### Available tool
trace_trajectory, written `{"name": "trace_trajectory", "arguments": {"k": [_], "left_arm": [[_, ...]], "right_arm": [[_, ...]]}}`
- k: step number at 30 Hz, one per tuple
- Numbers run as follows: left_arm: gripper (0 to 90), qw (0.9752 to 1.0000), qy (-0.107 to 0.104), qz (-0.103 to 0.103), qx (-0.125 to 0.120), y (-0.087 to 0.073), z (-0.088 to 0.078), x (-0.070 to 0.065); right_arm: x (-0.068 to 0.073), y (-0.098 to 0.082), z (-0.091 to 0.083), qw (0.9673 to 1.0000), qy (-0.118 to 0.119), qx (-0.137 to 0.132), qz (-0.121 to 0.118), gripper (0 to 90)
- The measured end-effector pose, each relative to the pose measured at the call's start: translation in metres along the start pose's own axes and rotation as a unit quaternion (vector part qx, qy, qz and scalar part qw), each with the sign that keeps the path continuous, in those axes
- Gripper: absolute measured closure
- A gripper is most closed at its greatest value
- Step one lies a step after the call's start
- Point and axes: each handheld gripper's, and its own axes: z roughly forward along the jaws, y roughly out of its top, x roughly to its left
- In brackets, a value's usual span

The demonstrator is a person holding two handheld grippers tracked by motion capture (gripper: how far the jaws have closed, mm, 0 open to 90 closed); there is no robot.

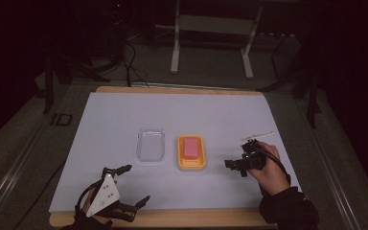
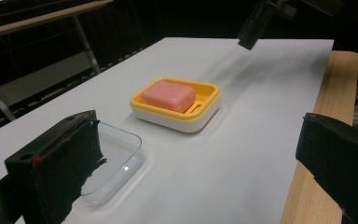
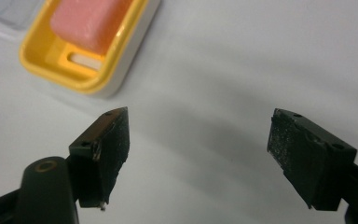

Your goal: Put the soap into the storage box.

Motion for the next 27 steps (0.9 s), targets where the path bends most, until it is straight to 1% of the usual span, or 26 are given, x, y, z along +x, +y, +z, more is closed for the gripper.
{"name": "trace_trajectory", "arguments": {"k": [10,13,15,19,26,27], "left_arm": [[0.6,1.0000,0.000,-0.001,0.002,0.000,0.001,0.000],[0.6,1.0000,-0.001,-0.002,0.001,0.000,0.001,0.000],[0.6,1.0000,-0.001,-0.003,0.000,0.000,0.000,0.000],[0.6,1.0000,-0.001,-0.003,-0.001,0.000,0.000,0.001],[0.6,1.0000,-0.004,-0.001,0.001,0.000,0.000,0.000],[0.6,1.0000,-0.004,-0.001,0.001,0.000,0.000,0.000]], "right_arm": [[-0.006,-0.027,0.000,0.9997,-0.005,-0.023,-0.002,21.7],[-0.008,-0.034,0.001,0.9995,-0.006,-0.029,0.003,22.4],[-0.008,-0.038,0.003,0.9993,-0.010,-0.036,-0.004,22.3],[-0.009,-0.040,0.008,0.9993,-0.014,-0.034,-0.010,22.7],[-0.014,-0.041,0.012,0.9994,-0.017,-0.030,-0.008,22.7],[-0.015,-0.041,0.013,0.9993,-0.017,-0.033,-0.009,23.0]]}}
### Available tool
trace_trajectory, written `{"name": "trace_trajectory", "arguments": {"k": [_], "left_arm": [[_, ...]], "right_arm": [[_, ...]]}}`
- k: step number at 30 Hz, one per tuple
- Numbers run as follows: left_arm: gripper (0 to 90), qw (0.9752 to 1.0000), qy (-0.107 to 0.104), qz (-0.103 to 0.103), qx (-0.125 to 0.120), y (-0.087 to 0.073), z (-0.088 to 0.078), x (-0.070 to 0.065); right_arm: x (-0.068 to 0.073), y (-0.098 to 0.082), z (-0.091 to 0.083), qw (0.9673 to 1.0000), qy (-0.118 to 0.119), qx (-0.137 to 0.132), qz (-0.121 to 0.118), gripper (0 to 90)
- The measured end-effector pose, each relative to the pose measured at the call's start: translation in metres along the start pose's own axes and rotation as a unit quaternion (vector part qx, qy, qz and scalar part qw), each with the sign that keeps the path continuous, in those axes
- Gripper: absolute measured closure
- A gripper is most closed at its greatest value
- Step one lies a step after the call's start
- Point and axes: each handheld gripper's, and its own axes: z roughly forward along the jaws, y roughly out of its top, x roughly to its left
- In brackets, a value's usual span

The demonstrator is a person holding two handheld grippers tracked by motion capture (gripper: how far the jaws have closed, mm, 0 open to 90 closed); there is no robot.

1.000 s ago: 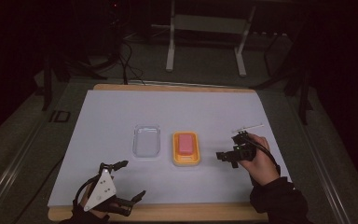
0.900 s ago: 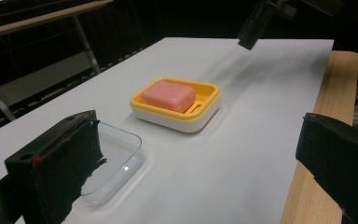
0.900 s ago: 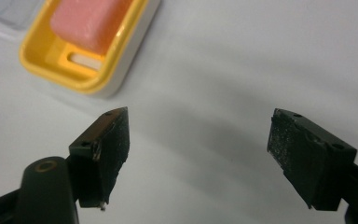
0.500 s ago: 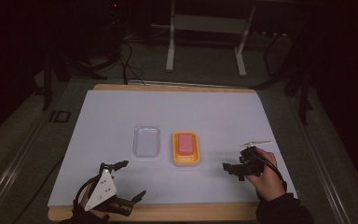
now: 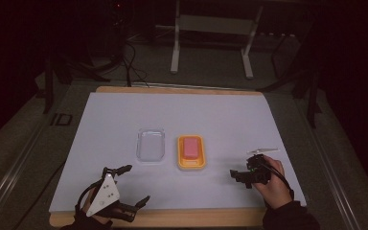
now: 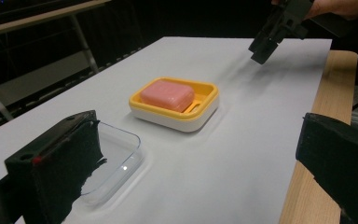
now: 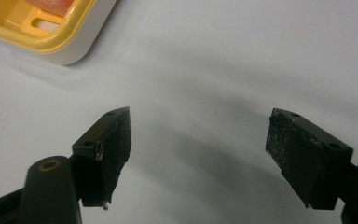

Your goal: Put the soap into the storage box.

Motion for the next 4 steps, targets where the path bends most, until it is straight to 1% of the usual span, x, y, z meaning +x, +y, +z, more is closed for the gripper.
{"name": "trace_trajectory", "arguments": {"k": [2,4], "left_arm": [[0.6,1.0000,0.001,0.000,0.000,0.0001,-0.0001,0.0000],[0.6,1.0000,0.001,0.000,0.000,0.0000,-0.0001,0.0001]], "right_arm": [[0.0002,0.0003,-0.0002,1.0000,0.005,-0.004,0.001,23.0],[0.0011,0.0008,-0.0007,0.9999,0.001,-0.011,0.000,23.0]]}}
